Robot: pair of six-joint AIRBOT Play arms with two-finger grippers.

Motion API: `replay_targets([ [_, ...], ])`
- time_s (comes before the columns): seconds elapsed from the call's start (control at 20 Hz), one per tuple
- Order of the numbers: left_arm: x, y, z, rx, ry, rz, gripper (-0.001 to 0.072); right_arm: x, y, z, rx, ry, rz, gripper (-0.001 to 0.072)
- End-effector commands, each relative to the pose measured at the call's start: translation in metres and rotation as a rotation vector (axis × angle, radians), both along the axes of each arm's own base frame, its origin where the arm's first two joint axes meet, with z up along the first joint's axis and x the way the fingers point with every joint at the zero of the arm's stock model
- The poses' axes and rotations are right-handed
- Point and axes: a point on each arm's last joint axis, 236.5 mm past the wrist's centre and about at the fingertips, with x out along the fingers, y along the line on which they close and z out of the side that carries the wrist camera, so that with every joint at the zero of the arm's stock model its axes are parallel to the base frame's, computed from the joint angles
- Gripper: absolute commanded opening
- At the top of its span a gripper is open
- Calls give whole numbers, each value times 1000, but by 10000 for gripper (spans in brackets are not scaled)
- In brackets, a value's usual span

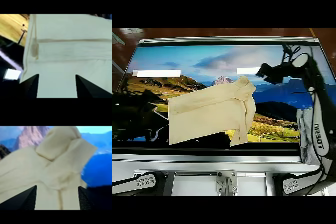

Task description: Fold the shirts.

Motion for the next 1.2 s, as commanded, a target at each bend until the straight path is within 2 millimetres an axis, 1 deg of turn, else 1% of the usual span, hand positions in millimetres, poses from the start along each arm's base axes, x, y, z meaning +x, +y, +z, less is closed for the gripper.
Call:
replay_targets([
  [0.0, -87, 37, 3, -45, 253, -98, 543, -81, -92, -1, -205, 254, 7, 627],
  [0.05, -119, 43, -7, -39, 348, -133, 543, -102, -106, -3, -191, 335, 6, 628],
  [0.1, -140, 43, -19, -50, 399, -129, 543, -119, -113, -7, -153, 399, 9, 628],
  [0.15, -151, 36, -33, -79, 412, -97, 544, -132, -113, -11, -103, 447, 8, 627],
  [0.2, -161, 23, -47, -114, 414, -86, 545, -140, -106, -17, -37, 483, 13, 628],
  [0.25, -172, 3, -62, -164, 411, -97, 597, -145, -92, -22, 32, 501, 31, 627],
  [0.3, -181, -15, -75, -216, 410, -103, 691, -146, -76, -25, 99, 492, 67, 628],
  [0.35, -188, -28, -88, -252, 411, -97, 706, -143, -61, -28, 141, 471, 98, 628],
  [0.4, -193, -35, -99, -263, 416, -76, 706, -139, -50, -32, 157, 452, 110, 628],
  [0.5, -203, -43, -116, -255, 437, -53, 706, -128, -39, -39, 137, 414, 110, 627],
  [0.6, -204, -45, -126, -225, 434, -47, 705, -118, -31, -40, 120, 372, 115, 628],
  [0.7, -190, -48, -129, -209, 394, -34, 704, -114, -27, -40, 115, 355, 120, 628],
  [0.8, -176, -55, -128, -213, 353, -26, 702, -115, -28, -40, 114, 358, 122, 627],
  [0.95, -166, -65, -133, -187, 333, -49, 693, -115, -28, -40, 112, 358, 124, 627],
  [1.0, -163, -68, -135, -177, 328, -55, 632, -116, -28, -40, 113, 360, 125, 628],
  [1.05, -160, -70, -136, -170, 321, -56, 523, -116, -28, -40, 112, 362, 126, 627],
  [1.1, -157, -71, -136, -170, 312, -52, 435, -118, -29, -41, 105, 367, 127, 628],
  [1.15, -155, -72, -135, -179, 306, -42, 365, -120, -33, -44, 86, 378, 127, 627],
])
